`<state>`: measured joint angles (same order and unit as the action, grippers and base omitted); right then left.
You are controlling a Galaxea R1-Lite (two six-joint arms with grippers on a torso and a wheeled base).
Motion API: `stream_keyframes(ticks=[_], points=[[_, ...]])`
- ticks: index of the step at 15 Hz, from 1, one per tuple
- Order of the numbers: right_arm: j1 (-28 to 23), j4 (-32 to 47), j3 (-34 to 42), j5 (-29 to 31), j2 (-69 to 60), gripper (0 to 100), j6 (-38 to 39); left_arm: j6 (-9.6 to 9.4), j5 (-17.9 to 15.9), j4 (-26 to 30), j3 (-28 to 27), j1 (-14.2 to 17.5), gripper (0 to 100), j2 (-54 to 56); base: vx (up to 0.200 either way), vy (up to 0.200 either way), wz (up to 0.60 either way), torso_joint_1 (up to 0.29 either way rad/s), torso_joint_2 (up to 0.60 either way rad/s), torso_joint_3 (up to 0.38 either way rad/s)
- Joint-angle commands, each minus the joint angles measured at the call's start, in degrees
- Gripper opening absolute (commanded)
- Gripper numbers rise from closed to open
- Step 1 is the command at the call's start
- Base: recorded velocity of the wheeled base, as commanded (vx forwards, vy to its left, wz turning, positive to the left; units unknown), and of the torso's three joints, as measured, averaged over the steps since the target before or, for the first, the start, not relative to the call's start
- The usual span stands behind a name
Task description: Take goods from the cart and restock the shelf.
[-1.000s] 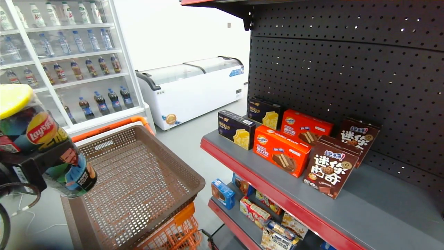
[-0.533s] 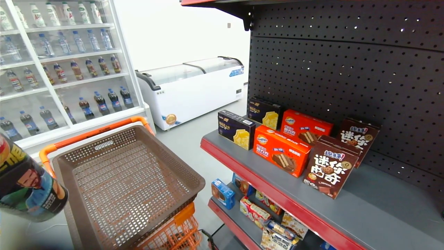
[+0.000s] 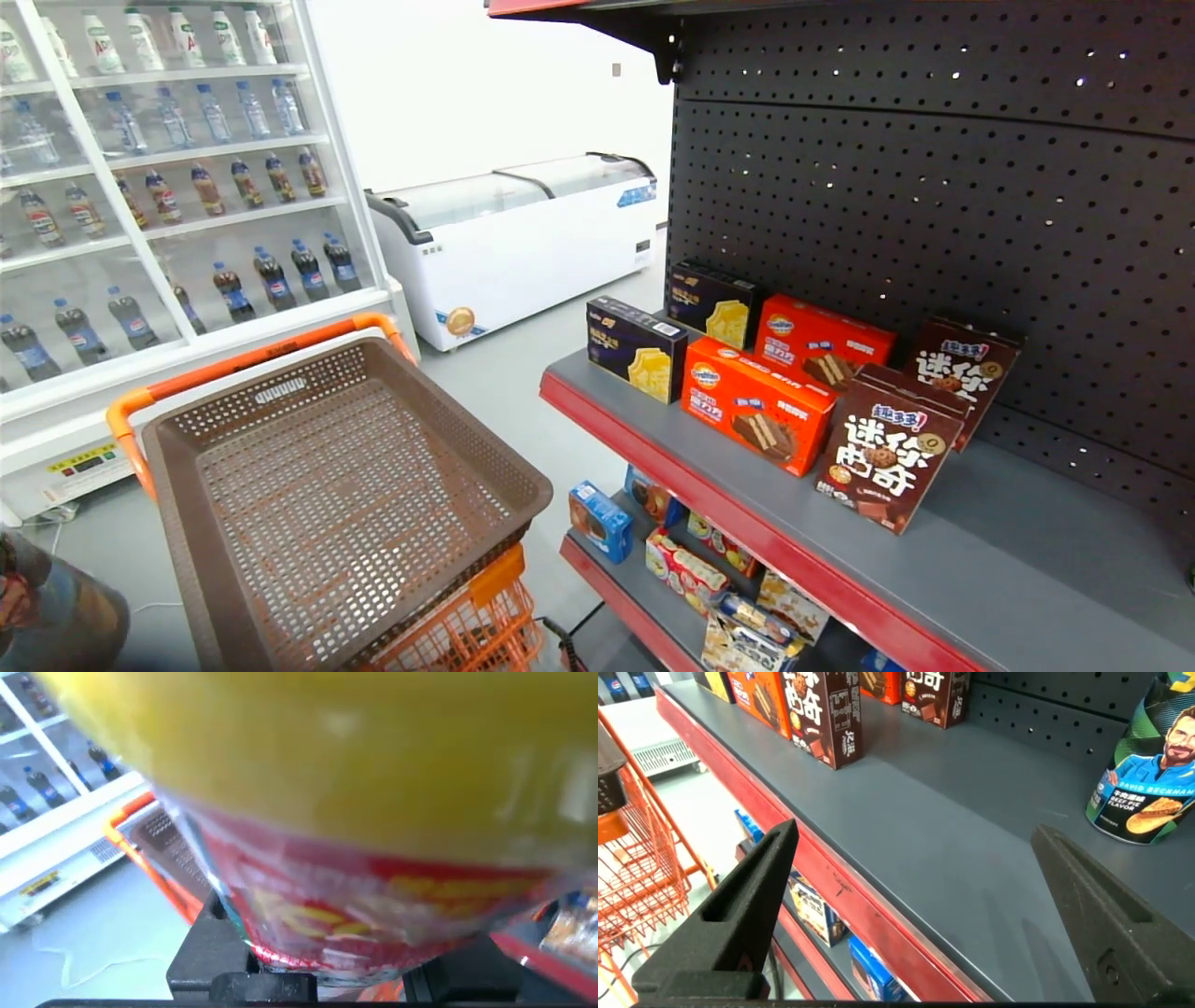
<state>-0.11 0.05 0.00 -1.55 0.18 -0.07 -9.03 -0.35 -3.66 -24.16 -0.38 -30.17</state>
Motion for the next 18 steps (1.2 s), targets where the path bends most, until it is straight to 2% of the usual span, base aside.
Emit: stream_keyframes(ticks=[1,4,11,17,18], points=[[0.02,0.04,-0.09,-0.12,0.08,100,-0.01,-1.87,-0.09,5.33,1.13,-0.15,0,5.47,0.0,0.0,0.0,0.0,0.0,0.0],[0.02,0.04,-0.09,-0.21,0.08,100,-0.01,-1.69,0.0,7.26,3.6,-0.06,0,10.22,0.0,0.0,0.0,0.0,0.0,0.0],[0.02,0.04,0.0,-0.12,0.08,100,-0.01,0.07,-0.17,7.17,5.09,-0.15,0,10.57,0.0,0.0,-0.6,0.002,0.0,0.002],[0.02,0.04,0.0,-0.21,0.08,100,-0.01,0.16,-0.26,7.17,6.14,-0.33,0,10.92,0.0,0.0,-0.6,-0.001,0.0,0.005],[0.02,0.04,-0.09,-0.21,0.08,100,-0.01,0.68,-0.35,7.17,6.23,-0.33,0,10.92,0.0,0.0,-0.6,0.007,0.0,-0.002]])
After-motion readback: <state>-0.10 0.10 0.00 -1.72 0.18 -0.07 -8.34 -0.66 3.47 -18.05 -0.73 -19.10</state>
